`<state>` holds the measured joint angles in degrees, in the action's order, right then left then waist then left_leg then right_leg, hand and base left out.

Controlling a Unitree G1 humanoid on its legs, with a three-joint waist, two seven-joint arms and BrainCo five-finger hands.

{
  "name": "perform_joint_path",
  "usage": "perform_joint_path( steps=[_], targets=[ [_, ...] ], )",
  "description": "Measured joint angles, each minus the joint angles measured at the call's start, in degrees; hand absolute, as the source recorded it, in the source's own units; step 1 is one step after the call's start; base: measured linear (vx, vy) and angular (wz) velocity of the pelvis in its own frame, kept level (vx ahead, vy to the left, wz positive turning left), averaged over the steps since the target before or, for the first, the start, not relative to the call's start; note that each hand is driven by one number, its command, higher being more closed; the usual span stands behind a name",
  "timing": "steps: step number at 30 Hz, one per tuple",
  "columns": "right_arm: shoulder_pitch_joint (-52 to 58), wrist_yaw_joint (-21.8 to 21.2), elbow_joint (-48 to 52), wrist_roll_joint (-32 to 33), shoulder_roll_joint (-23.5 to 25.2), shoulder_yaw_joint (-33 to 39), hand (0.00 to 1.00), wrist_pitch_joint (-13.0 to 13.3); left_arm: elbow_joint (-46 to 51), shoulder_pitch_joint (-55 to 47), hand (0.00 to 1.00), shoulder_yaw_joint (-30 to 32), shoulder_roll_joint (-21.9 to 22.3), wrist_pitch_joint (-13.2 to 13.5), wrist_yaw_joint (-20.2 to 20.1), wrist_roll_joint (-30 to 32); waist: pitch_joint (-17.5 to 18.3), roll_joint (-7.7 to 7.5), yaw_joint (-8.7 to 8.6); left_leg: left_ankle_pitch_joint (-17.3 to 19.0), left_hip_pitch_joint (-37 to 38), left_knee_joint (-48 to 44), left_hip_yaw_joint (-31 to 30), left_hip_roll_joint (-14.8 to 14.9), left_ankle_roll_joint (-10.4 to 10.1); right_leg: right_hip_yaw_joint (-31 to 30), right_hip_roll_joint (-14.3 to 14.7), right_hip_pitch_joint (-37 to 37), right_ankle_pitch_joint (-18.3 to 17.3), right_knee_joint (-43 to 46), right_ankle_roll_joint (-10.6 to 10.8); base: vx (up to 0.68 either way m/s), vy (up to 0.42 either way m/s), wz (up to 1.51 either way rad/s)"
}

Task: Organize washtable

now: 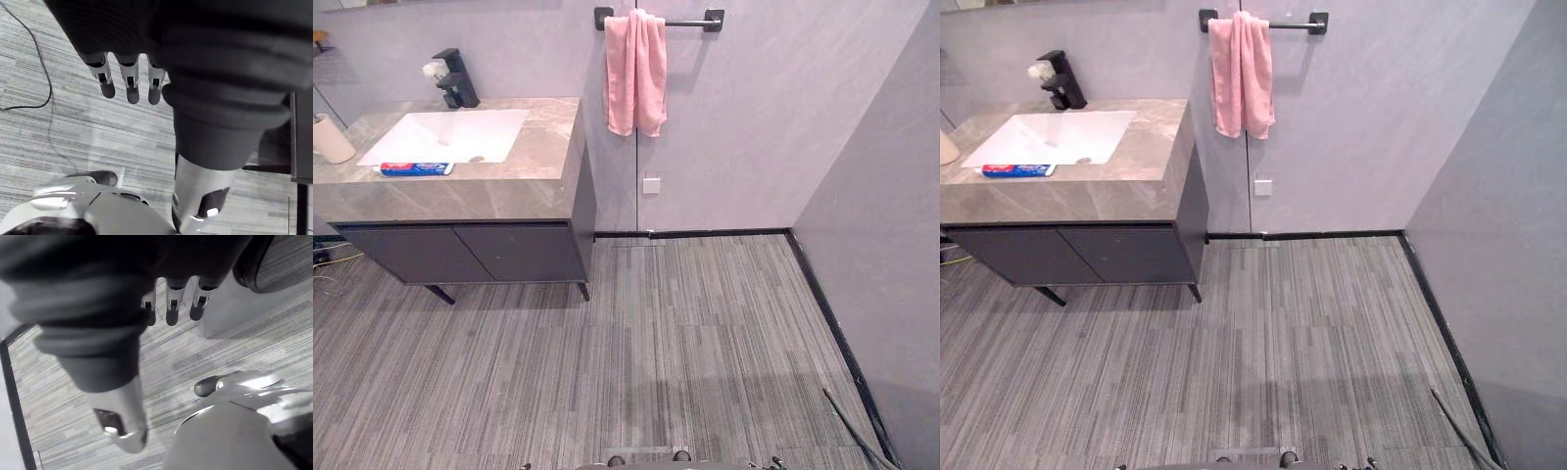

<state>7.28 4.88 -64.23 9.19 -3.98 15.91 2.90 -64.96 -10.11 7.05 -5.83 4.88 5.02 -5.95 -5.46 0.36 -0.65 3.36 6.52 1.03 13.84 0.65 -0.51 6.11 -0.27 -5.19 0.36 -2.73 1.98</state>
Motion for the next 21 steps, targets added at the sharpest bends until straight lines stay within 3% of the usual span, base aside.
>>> perform_joint_path(
  steps=[5, 6, 7, 21],
  targets=[
    [-2.06, -0.01, 0.01, -0.91, 0.22, 0.1, 0.0, 0.24, -0.2, 0.38, 0.0, -0.04, -0.07, 0.02, -0.03, 0.26, -0.29, -0.02, -0.05, -0.06, 0.65, 0.82, 0.43, 0.05, -0.17, 0.31, 0.2, -0.92, 0.1, -1.4, 0.41, 0.06, -0.037, -0.03],
    [-3.79, -0.08, 0.13, -0.89, 0.75, 1.58, 0.0, 0.4, -0.2, 1.37, 0.0, -0.2, -0.07, 0.06, -0.05, 1.41, -2.17, 0.14, -0.02, 0.13, 2.3, 1.09, 0.48, 0.1, -0.49, 0.78, 0.2, -2.45, -0.47, -1.43, 2.04, -0.01, -0.053, 0.01],
    [-4.16, -0.1, 0.29, -0.87, 0.9, 1.58, 0.0, 0.54, -0.17, 1.42, 0.0, -0.34, -0.08, 0.07, -0.05, 1.65, -2.17, 0.14, -0.01, 0.22, 2.31, 1.09, 0.5, 0.14, -0.64, 1.05, 0.2, -2.44, -0.49, -1.42, 2.11, -0.02, -0.054, 0.01],
    [-5.24, -0.16, 0.35, -0.87, 2.51, 1.78, 0.0, 0.48, -0.14, 1.41, 0.0, -0.41, -0.12, 0.1, -0.06, 1.69, -2.23, 0.04, 0.06, 0.41, 2.32, 1.66, 0.75, 0.14, -0.81, 1.3, 0.3, -2.39, 0.08, -2.22, 1.27, -0.05, -0.036, -0.01]
  ],
)
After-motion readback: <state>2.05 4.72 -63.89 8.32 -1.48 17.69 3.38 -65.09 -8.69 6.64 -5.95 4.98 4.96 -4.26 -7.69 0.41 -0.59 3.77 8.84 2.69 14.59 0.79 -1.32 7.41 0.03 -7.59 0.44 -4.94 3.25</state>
